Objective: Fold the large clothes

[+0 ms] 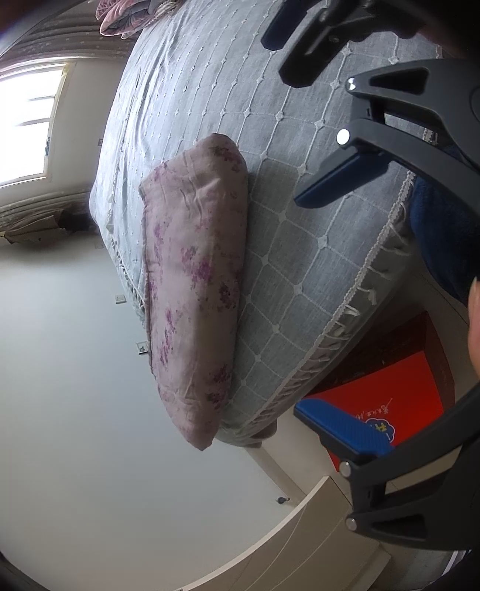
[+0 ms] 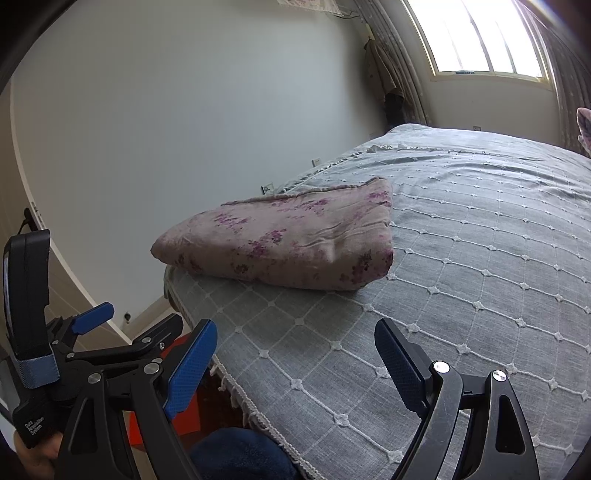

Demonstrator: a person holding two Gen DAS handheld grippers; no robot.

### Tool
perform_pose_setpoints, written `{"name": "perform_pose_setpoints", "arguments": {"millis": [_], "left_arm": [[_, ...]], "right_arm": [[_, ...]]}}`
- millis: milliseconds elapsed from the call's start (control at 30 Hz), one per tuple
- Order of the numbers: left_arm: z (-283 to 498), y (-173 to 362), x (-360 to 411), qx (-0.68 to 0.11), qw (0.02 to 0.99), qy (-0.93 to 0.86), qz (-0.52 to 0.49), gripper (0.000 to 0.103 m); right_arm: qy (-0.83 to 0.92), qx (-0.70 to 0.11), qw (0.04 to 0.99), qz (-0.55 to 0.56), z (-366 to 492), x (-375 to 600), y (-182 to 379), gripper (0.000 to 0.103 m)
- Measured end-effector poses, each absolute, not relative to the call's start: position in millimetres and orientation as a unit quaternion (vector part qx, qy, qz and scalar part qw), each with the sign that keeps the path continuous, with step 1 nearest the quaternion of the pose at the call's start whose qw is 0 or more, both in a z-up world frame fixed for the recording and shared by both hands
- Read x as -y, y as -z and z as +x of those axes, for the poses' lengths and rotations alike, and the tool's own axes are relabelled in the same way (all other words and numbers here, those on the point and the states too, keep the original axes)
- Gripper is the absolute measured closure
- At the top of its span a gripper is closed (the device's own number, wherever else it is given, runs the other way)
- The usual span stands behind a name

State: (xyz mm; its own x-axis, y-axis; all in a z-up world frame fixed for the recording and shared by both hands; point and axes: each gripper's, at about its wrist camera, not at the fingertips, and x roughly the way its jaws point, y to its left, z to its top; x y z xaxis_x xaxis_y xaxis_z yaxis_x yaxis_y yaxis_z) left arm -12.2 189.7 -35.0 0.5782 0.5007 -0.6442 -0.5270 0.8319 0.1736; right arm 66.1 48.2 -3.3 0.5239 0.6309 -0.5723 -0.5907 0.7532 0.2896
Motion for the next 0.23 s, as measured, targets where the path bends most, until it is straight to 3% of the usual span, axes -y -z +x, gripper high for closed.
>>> {"name": "perform_pose_setpoints", "arguments": {"millis": [233], "left_arm": [[-12.7,35.2,-188.0,-0.355,0.888,-0.291,-0.018,0.001]], "right_arm": [[-0.35,-0.341,0.872,0.027,66.9,-50.2,4.5,0.015]]}}
